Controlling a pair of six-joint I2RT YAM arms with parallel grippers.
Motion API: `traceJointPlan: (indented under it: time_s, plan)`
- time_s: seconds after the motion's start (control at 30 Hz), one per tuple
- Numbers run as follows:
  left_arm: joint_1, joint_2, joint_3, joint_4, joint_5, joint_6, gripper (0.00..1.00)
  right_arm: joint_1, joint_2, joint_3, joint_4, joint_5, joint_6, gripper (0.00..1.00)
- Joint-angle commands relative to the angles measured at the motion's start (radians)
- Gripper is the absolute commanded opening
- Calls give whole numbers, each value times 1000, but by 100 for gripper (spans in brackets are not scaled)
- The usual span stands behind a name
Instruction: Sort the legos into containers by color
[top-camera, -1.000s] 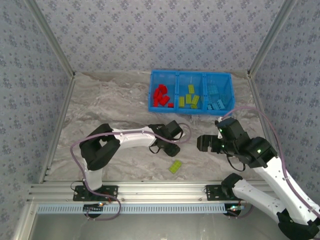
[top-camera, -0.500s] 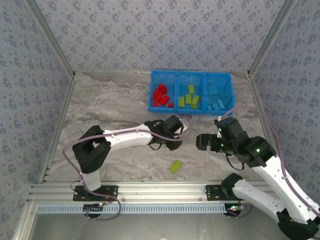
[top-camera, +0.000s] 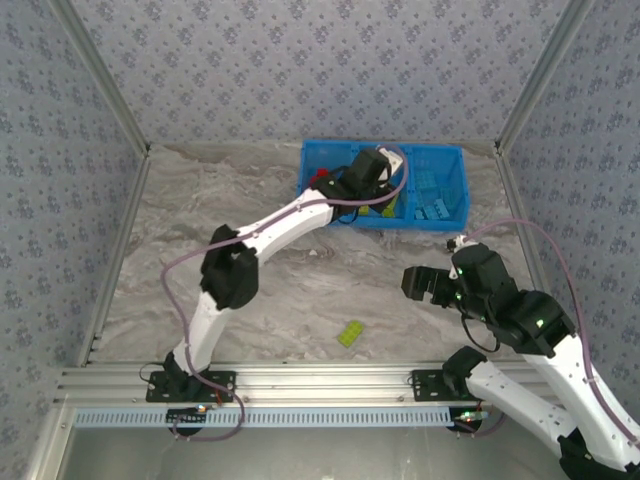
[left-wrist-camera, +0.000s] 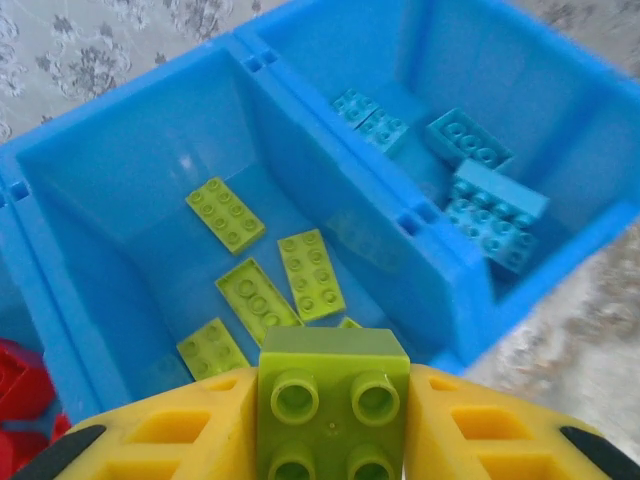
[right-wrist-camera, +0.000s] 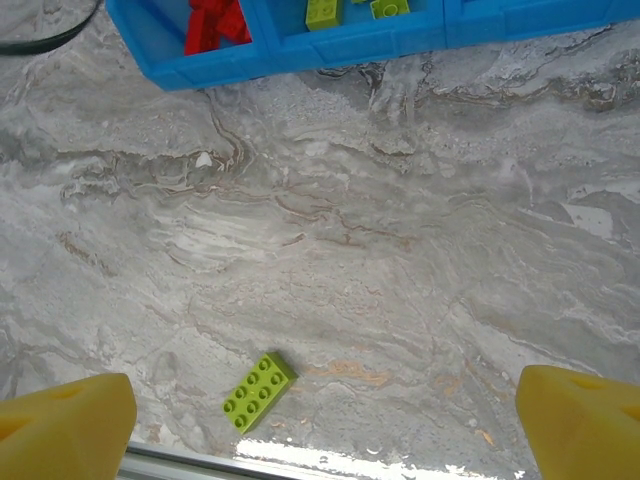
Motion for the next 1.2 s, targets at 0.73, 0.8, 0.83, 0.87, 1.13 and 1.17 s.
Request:
traceJointPlan:
  time_s: [0.73, 0.8, 0.83, 0.87, 1.13, 1.17]
  plan:
    - [-26, -408, -164, -75, 60, 108, 58, 108, 54, -109, -12, -11, 301, 96]
    - [-26, -591, -411, 57, 71, 131, 58, 186, 86, -141, 29, 28, 372, 96]
    - [-26, -669, -511, 100, 80, 147, 59, 241, 112, -154, 53, 55, 417, 95]
    - [-27, -750, -606, 124, 96, 165, 59, 289, 143, -163, 77, 75, 455, 96]
    - [-84, -1228, -1056, -68, 186, 406, 74, 546, 522, -107, 170, 127, 712, 97]
    - [-96, -1279, -1090, -122, 188, 430, 77, 565, 567, -99, 186, 127, 735, 98]
